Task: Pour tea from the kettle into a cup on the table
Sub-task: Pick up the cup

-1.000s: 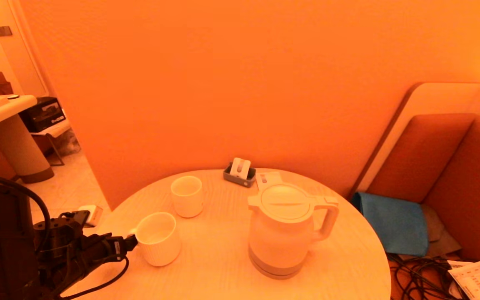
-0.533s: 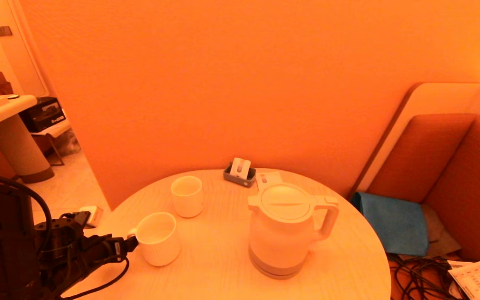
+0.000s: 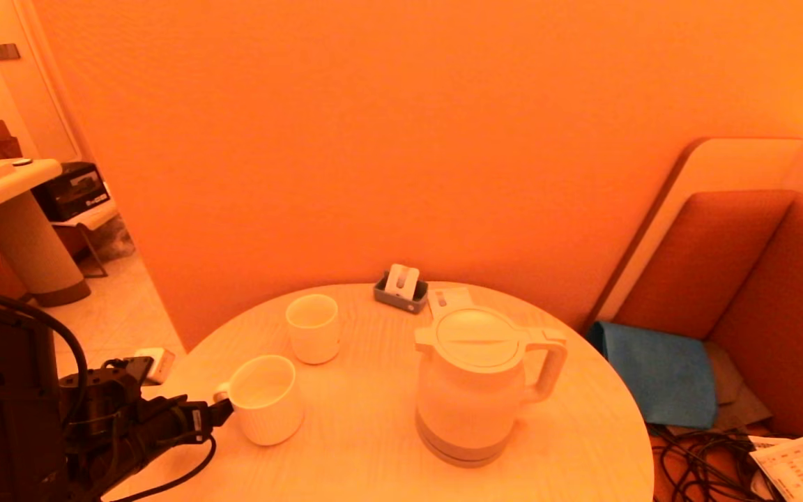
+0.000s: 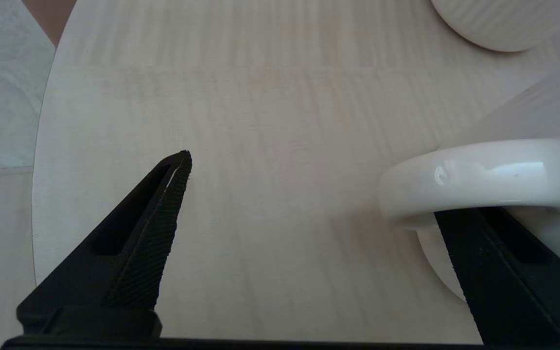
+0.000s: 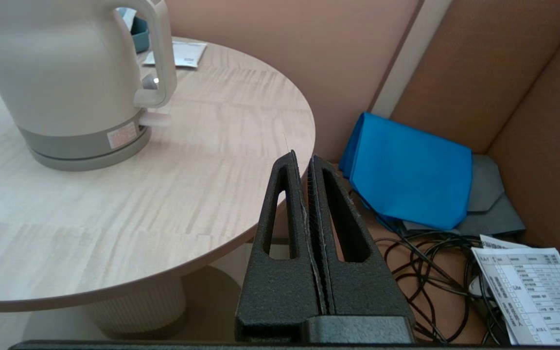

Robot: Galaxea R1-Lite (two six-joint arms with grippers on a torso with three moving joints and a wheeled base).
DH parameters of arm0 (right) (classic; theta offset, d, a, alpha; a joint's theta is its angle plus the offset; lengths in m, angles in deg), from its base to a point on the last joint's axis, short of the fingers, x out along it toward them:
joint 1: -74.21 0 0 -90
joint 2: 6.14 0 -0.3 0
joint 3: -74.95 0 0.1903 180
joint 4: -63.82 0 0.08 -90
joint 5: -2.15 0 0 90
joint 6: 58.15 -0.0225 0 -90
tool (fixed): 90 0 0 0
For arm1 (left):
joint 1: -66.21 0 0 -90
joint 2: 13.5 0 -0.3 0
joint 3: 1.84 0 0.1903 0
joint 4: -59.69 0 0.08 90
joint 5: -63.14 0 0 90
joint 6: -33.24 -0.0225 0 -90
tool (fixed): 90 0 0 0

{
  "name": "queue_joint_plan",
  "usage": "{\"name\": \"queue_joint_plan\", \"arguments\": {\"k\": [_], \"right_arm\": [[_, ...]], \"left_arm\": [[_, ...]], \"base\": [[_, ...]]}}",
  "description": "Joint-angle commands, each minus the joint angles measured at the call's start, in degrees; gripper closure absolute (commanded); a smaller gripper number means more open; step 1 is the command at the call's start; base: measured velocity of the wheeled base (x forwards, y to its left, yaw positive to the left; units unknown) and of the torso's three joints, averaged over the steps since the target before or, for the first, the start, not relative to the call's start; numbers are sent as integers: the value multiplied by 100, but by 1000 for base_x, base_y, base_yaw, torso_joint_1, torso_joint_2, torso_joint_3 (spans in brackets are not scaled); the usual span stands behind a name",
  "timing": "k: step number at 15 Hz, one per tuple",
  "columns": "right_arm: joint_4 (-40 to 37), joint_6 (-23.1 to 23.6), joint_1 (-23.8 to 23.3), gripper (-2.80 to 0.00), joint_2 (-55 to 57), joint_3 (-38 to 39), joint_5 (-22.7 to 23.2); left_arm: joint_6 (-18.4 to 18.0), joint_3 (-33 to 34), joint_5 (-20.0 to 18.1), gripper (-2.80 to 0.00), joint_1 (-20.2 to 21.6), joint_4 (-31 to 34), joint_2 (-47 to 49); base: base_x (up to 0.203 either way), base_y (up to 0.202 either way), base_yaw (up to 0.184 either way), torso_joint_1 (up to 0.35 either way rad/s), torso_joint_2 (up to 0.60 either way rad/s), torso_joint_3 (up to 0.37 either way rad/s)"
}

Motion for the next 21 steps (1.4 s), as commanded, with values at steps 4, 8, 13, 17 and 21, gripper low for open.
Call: {"name": "queue_joint_plan", "arguments": {"k": [4,8,13,17,21], "right_arm": [[-2,4,2,0,-2,0,2],[-2,4,2,0,-2,0,2],[-2,4,2,0,-2,0,-6],[-2,4,2,0,-2,0,-7],[-2,4,2,0,-2,0,-1]], "left_arm": [[33,-125,16,-280,-6,-272,6],[33,-234,16,-280,-6,-272,98],[42,-336,25,-280,-24,-272,190],[42,-397,25,-280,-33,-272,190],[42,-421,25,-280,-41,-272,208]], "base": [[0,0,0,0,0,0],[0,0,0,0,0,0],[0,0,0,0,0,0],[0,0,0,0,0,0],[0,0,0,0,0,0]]}}
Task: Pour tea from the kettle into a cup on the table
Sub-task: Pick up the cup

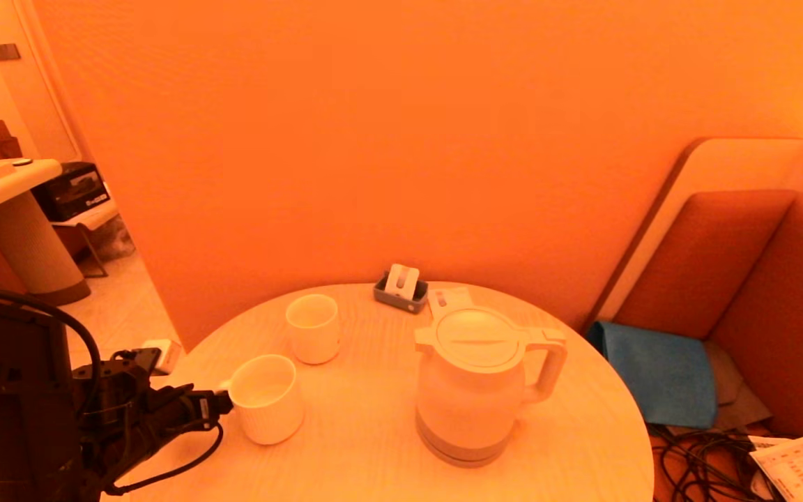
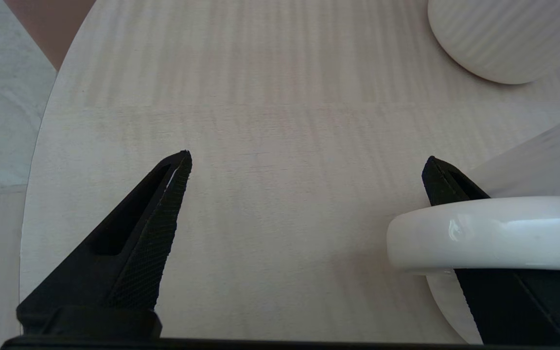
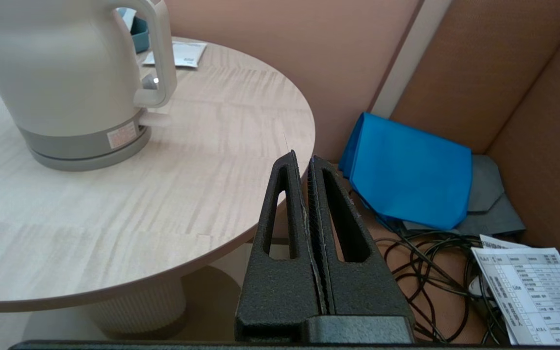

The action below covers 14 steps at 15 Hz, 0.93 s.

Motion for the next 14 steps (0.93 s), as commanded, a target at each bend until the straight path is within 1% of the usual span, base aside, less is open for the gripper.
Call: {"name": "queue_joint_plan", "arguments": {"k": [1,5,6,14], "right_arm": [[1,5,2,0,-2,0,4],[1,5,2,0,-2,0,4],[1,5,2,0,-2,0,4],[1,5,2,0,-2,0,-5]], "left_arm": [[3,-23,-4,-280,-18,-272,22],[9,-23,-4,-280,-27,-272,48],[12,-27,-4,0,-27,-272,39],[21,-14,23,0,-27,-272,48]], "base": [[0,0,0,0,0,0],[0,0,0,0,0,0],[0,0,0,0,0,0],[0,0,0,0,0,0]]}}
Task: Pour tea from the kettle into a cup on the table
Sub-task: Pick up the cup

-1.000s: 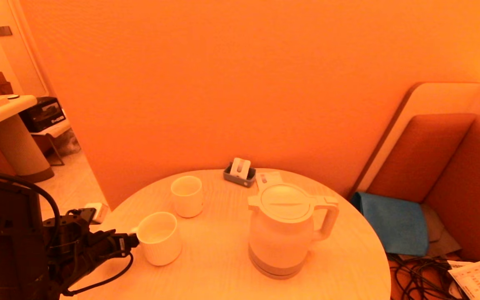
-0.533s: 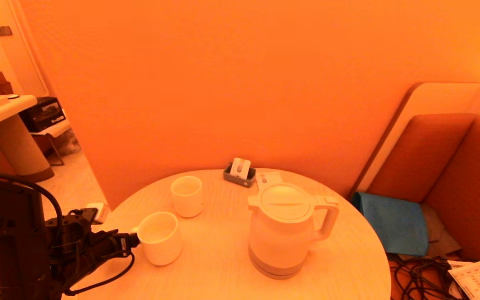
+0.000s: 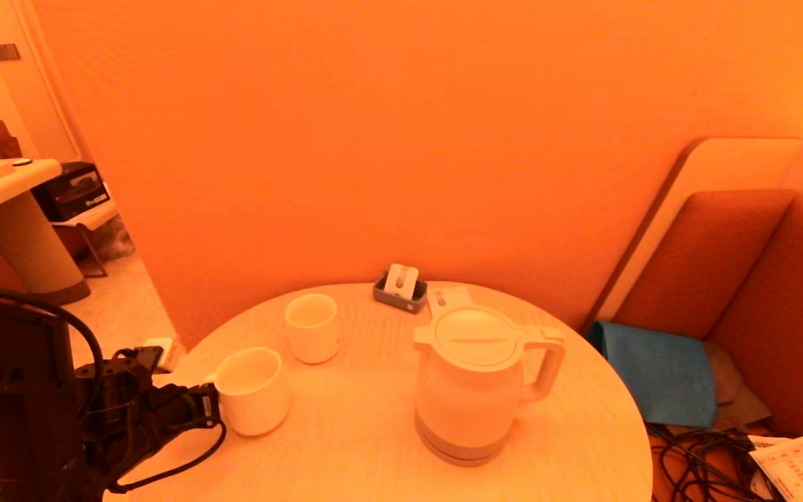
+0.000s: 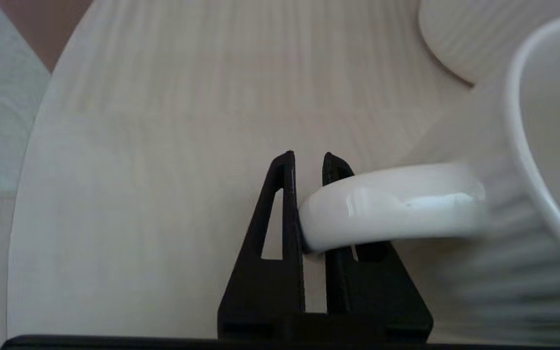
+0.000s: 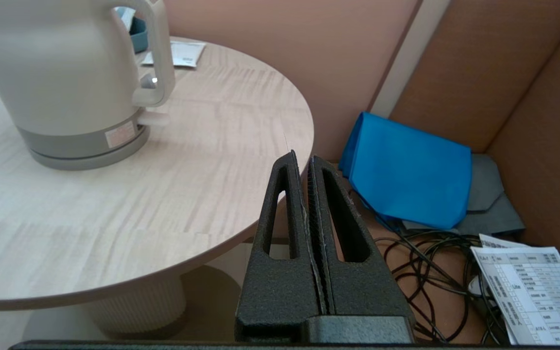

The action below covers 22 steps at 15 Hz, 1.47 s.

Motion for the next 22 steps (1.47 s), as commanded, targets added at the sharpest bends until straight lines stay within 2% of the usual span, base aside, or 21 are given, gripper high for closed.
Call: {"name": "queue_joint_plan", "arguments": {"k": [1,12,17,19,22], "right_arm": [[0,4,2,0,-2,0,7],[0,4,2,0,-2,0,7],[0,4,2,0,-2,0,-2],[0,4,2,0,-2,0,5],[0,4,2,0,-2,0,5]], "left_arm": [[3,16,-3,0,1,-248,16],[92,0,93,0,28,-248,-433],[109,-178,104,0,28,-248,-668],[109,-296,238,0,28,-248,-706],[95,-717,276,0,28,-248,-877]], "base": [[0,0,0,0,0,0],[0,0,0,0,0,0],[0,0,0,0,0,0],[0,0,0,0,0,0],[0,0,0,0,0,0]]}}
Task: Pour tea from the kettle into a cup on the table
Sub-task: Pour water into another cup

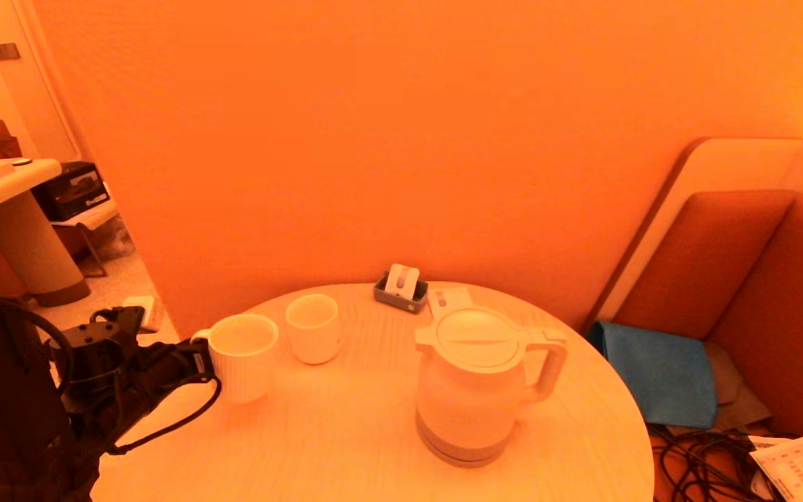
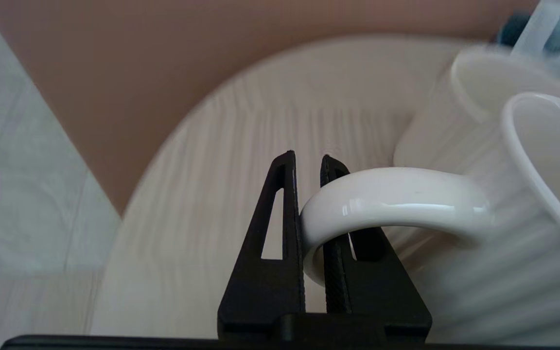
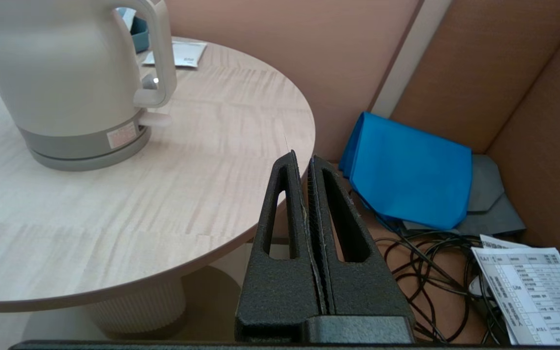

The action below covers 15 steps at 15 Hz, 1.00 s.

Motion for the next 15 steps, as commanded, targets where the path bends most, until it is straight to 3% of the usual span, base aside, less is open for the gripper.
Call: {"name": "queue_joint_plan", "arguments": {"k": [1,5,7,11,15], "right_arm": [[1,5,2,0,-2,0,-2],[1,5,2,0,-2,0,7],[1,5,2,0,-2,0,-1],[1,5,2,0,-2,0,6],[1,5,6,0,-2,0,4]], "left_arm": [[2,-274,-3,0,3,-144,-244],[-63,-1515,34,0,4,1816,-973],[-320,-2081,41,0,52,2732,-1192],[-600,-2729,42,0,130,3301,-1129],[-710,-3262,50,0,125,3379,-705]], "base": [[0,0,0,0,0,0],[0,0,0,0,0,0],[0,0,0,0,0,0],[0,0,0,0,0,0],[0,0,0,0,0,0]]}}
